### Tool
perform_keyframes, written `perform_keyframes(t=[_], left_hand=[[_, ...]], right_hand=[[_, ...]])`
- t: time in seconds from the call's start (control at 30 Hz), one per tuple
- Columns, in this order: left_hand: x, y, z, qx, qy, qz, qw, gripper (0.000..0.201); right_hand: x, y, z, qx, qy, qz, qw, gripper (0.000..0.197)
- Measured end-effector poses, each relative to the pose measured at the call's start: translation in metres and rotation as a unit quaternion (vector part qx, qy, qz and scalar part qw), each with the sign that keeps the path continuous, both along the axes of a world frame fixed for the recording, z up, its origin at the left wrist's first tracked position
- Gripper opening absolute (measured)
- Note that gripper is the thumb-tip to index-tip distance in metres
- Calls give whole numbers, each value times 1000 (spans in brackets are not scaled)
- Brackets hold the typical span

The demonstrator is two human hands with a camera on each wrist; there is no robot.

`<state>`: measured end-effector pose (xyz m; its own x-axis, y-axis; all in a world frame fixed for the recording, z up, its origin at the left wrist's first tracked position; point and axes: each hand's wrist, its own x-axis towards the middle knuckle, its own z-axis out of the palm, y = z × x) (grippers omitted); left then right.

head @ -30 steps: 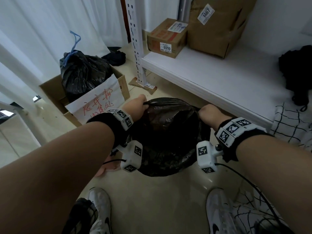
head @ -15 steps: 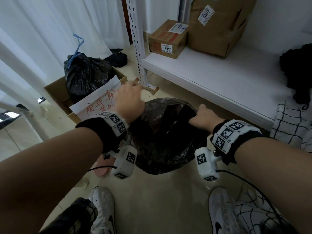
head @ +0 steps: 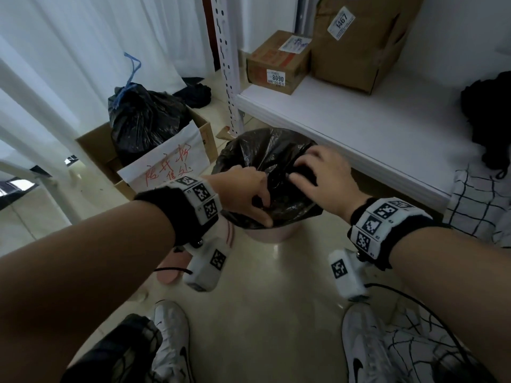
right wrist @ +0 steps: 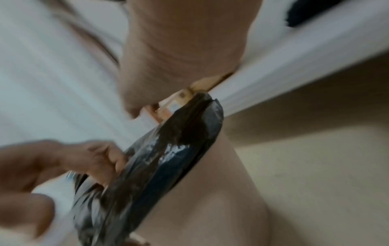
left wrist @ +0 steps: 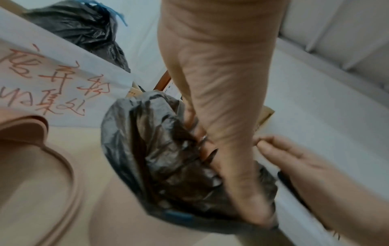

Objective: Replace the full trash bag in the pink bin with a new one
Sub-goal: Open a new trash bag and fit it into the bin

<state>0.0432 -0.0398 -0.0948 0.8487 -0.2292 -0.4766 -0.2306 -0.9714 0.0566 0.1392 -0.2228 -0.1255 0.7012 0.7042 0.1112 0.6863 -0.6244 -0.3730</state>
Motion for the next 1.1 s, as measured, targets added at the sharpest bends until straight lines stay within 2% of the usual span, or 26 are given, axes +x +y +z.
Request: perform_keyframes(t=[0.07,0.17,0.27,0.37,0.43,0.53,0.6,0.67,0.73,0.8,0.83,0.93,1.03,1.1], left_hand=[[-5,-1,-5,88,-50,-44,994,43],[-6,-4,-14,161,-74,-69,982,55],[-8,-9,-25,171,-33,-40,984,69],[-9,-6,-33,196,-61,-17,979,63],[-12,1,-35,187,-139,-15,972,56],[-20,19,-38,88,-254,7,963,64],[-25,28,-42,9,-295,97,951,66],[-25,31,-48,-60,-315,232,918,59],[-22,32,-53,-133,-295,361,874,59],[-15,34,-54,-181,-238,451,841,59],[-12,34,-54,-186,-217,471,834,56],[-3,29,-53,-187,-236,474,828,34],[4,22,-51,-209,-283,446,823,23],[6,21,-50,-205,-294,420,834,19]], right_hand=[[-9,2,3,-105,6,128,986,54],[-18,1,-4,-227,-13,192,955,44],[-15,-6,-5,-295,-81,153,940,37],[-10,-16,-8,-327,-83,57,940,37],[-7,-22,-10,-293,-58,21,954,36],[-2,-30,-8,-138,3,-53,989,43],[3,-31,-6,-47,74,-111,990,38],[6,-27,-8,21,125,-159,979,31],[6,-19,-13,89,168,-208,960,32],[4,-10,-20,183,229,-274,916,32],[5,-7,-24,218,248,-310,892,30],[11,-2,-35,228,279,-375,854,34],[18,-2,-43,245,378,-385,806,58],[18,-6,-45,256,433,-377,778,71]])
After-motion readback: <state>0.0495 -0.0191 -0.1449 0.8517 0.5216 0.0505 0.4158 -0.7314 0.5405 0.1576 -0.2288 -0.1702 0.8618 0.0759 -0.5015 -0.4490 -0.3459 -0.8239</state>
